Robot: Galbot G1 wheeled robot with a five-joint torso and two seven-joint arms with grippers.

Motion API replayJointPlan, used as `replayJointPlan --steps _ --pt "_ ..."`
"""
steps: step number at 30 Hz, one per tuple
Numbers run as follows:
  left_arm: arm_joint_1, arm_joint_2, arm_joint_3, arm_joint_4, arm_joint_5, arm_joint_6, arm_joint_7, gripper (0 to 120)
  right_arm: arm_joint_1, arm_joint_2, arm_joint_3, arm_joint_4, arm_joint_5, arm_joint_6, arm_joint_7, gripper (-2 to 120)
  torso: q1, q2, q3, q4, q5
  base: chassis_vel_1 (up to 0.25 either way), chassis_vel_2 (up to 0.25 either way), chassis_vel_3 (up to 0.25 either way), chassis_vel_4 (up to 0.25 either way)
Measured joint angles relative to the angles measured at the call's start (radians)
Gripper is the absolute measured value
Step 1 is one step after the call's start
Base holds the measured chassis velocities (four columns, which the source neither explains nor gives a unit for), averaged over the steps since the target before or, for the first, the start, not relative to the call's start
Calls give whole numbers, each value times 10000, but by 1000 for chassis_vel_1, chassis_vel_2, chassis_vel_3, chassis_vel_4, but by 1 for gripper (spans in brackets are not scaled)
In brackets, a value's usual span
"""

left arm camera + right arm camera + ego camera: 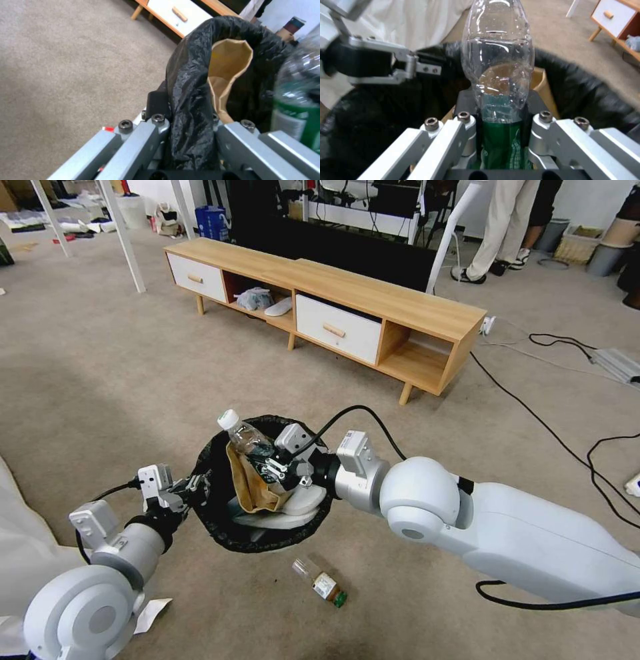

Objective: Pick up the trash bin and place the garbage on the floor into it.

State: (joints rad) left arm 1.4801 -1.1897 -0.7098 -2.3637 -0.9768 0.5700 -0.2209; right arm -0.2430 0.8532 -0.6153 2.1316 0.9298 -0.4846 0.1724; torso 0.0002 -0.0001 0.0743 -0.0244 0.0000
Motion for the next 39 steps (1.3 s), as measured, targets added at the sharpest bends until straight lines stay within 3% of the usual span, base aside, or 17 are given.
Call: replayJointPlan --steps 25,30,33,35,38,39 --pt "204 -229 78 -398 -831 44 -364 0 -343 -26 -233 -339 -327 -24 52 18 0 1 0 0 0 0 0 0 0" --pt "197 -216 91 -399 -845 49 -448 0 -343 -43 -233 -325 -340 -35 91 29 0 1 0 0 0 0 0 0 0" --pt "196 -224 112 -399 -851 49 -523 0 -354 -45 -231 -333 -390 -45 152 39 0 1 0 0 0 0 0 0 0" --pt "197 -239 123 -384 -782 50 -556 0 -357 -44 -215 -338 -413 -46 159 52 0 1 0 0 0 0 0 0 0" --pt "197 -241 123 -359 -722 50 -557 0 -350 -36 -214 -343 -414 -46 159 56 0 1 0 0 0 0 0 0 0" --pt "197 -252 130 -298 -570 50 -572 0 -311 -7 -211 -364 -422 -42 146 64 0 1 0 0 -1 0 0 0 0"
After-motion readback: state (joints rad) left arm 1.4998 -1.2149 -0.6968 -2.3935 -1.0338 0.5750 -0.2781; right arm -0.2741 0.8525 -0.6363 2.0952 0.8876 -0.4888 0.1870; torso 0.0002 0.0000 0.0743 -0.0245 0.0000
